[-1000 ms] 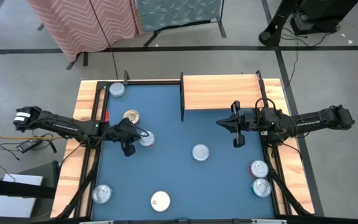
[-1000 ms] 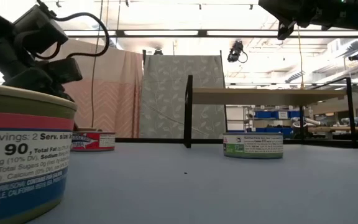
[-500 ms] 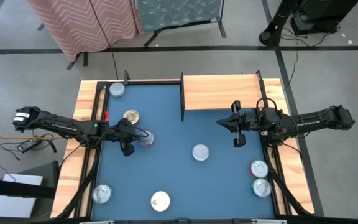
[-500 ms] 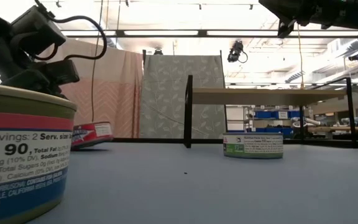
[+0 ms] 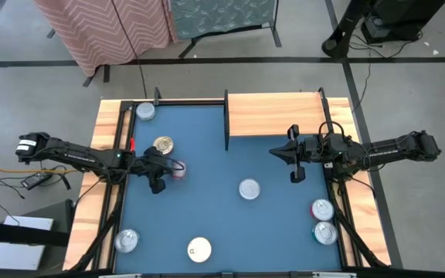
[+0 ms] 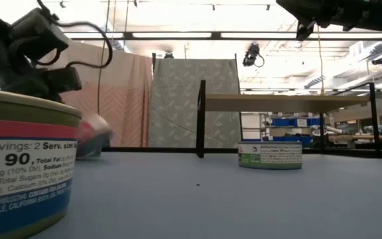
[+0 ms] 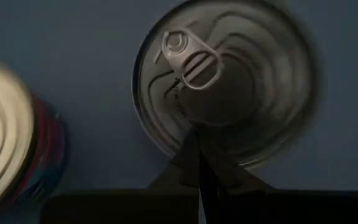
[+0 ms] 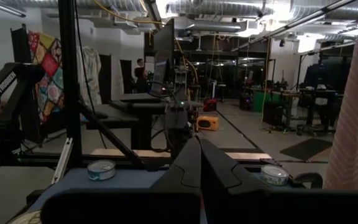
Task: Stack canned seafood by type on shelf
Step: Put the left red tuna can on the shelf
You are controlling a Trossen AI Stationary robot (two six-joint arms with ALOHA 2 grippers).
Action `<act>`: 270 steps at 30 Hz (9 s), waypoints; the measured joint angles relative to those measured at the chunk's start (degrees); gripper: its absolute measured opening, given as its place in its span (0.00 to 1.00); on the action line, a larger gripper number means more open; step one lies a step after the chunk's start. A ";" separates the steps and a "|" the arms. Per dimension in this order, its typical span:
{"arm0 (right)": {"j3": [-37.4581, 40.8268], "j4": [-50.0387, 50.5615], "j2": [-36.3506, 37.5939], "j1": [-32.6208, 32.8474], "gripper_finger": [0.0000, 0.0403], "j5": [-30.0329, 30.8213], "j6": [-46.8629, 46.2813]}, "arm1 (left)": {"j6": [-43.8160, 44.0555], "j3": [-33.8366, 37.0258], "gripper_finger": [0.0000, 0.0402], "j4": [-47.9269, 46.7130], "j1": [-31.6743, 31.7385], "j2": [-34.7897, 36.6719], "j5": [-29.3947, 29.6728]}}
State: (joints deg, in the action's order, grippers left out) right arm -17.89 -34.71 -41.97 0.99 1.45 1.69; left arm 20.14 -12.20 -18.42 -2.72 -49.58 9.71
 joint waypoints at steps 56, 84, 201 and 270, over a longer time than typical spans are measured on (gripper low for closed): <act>0.02 -0.50 -0.01 0.02 0.01 -0.02 1.36 | -18.56 0.10 0.00 37.43 6.66 -18.82 4.58; 0.02 -0.79 -0.01 0.02 0.01 -0.02 1.95 | -12.40 0.21 0.00 41.66 5.60 -22.10 -3.18; 0.00 0.63 -0.01 2.62 0.01 1.93 1.32 | -44.95 -42.73 0.73 -23.66 4.91 -22.28 -1.35; 0.02 1.35 -0.01 5.03 0.01 1.46 1.06 | -45.33 -34.28 0.38 -8.70 11.34 -29.70 -10.46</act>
State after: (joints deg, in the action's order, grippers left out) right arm -17.87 -33.36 -41.98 6.02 2.92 2.75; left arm -25.19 -46.48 -27.11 8.62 -79.29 -0.75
